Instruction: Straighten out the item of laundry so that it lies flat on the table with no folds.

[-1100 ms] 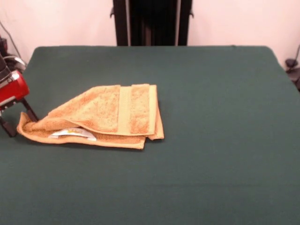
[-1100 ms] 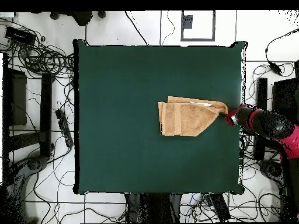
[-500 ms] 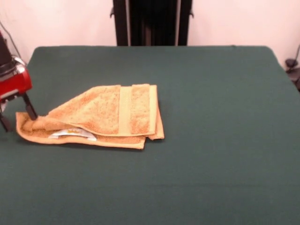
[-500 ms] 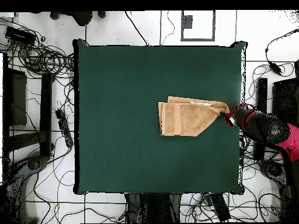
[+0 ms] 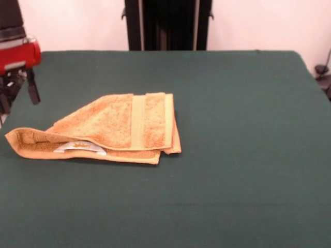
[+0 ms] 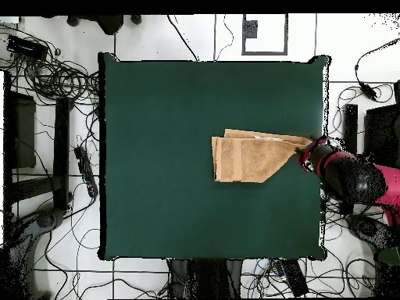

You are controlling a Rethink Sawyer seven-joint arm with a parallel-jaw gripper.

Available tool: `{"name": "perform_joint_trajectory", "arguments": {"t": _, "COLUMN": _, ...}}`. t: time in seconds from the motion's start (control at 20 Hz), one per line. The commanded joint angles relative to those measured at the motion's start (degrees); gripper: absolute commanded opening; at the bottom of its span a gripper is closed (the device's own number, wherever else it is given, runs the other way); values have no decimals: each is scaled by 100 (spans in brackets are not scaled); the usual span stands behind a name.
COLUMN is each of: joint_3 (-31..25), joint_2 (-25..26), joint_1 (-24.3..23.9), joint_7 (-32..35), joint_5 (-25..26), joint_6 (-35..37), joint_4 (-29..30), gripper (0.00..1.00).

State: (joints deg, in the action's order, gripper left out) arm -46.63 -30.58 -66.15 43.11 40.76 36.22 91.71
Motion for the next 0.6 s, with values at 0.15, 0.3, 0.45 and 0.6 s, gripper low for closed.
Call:
{"name": "perform_joint_trajectory", "arguments": {"t": 0.15, "joint_3": 280, "joint_2": -528, "joint_1": 585, "joint_7": 1405, "joint_5": -182, "joint_6": -470, "joint_4": 1242, "gripper": 100}}
{"name": "perform_joint_trajectory", "arguments": {"t": 0.3, "joint_3": 437, "joint_2": -466, "joint_1": 737, "joint_7": 1591, "joint_5": -218, "joint_6": -709, "joint_4": 1310, "gripper": 100}}
{"name": "perform_joint_trajectory", "arguments": {"t": 0.45, "joint_3": 610, "joint_2": -348, "joint_1": 918, "joint_7": 1695, "joint_5": -269, "joint_6": -878, "joint_4": 1300, "gripper": 100}}
{"name": "perform_joint_trajectory", "arguments": {"t": 0.6, "joint_3": 719, "joint_2": -228, "joint_1": 1045, "joint_7": 1622, "joint_5": -364, "joint_6": -924, "joint_4": 1279, "gripper": 100}}
